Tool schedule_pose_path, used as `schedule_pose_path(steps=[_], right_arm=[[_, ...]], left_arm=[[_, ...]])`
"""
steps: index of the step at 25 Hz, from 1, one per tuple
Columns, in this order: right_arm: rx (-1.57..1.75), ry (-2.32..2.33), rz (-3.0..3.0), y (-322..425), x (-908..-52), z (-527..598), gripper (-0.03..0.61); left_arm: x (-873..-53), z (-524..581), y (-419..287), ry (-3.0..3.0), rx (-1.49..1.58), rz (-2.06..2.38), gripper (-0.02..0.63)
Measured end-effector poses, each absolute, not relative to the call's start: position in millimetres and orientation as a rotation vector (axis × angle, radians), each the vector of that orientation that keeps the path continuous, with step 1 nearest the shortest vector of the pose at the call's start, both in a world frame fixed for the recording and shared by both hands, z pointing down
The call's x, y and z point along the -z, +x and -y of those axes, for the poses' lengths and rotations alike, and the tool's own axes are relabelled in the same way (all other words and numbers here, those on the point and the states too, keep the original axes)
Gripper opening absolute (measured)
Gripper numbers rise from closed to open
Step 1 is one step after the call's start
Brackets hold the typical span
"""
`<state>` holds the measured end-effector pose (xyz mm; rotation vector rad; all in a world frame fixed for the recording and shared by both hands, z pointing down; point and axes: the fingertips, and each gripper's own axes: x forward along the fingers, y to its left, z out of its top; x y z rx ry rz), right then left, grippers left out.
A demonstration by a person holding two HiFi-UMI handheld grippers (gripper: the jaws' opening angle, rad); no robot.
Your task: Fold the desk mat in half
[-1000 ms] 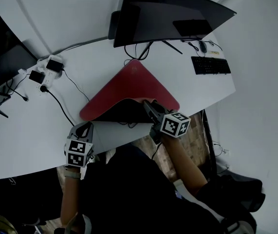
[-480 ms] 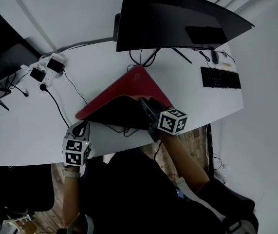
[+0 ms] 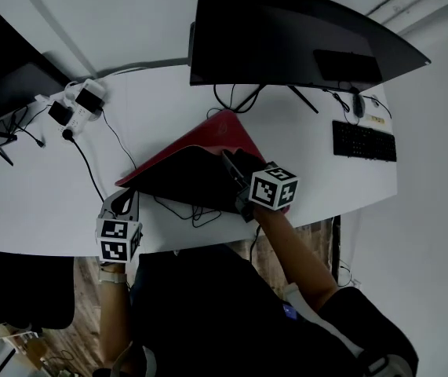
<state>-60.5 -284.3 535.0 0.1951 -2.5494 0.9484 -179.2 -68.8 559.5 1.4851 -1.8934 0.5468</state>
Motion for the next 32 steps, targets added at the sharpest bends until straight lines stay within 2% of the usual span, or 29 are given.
schedule_pose_path(steps=[32], right_arm=[[-0.861, 0.190, 2.467, -118, -571, 344, 0.032]], left_arm=[[-602, 116, -206, 1.435, -0.657, 1.859, 0.006]])
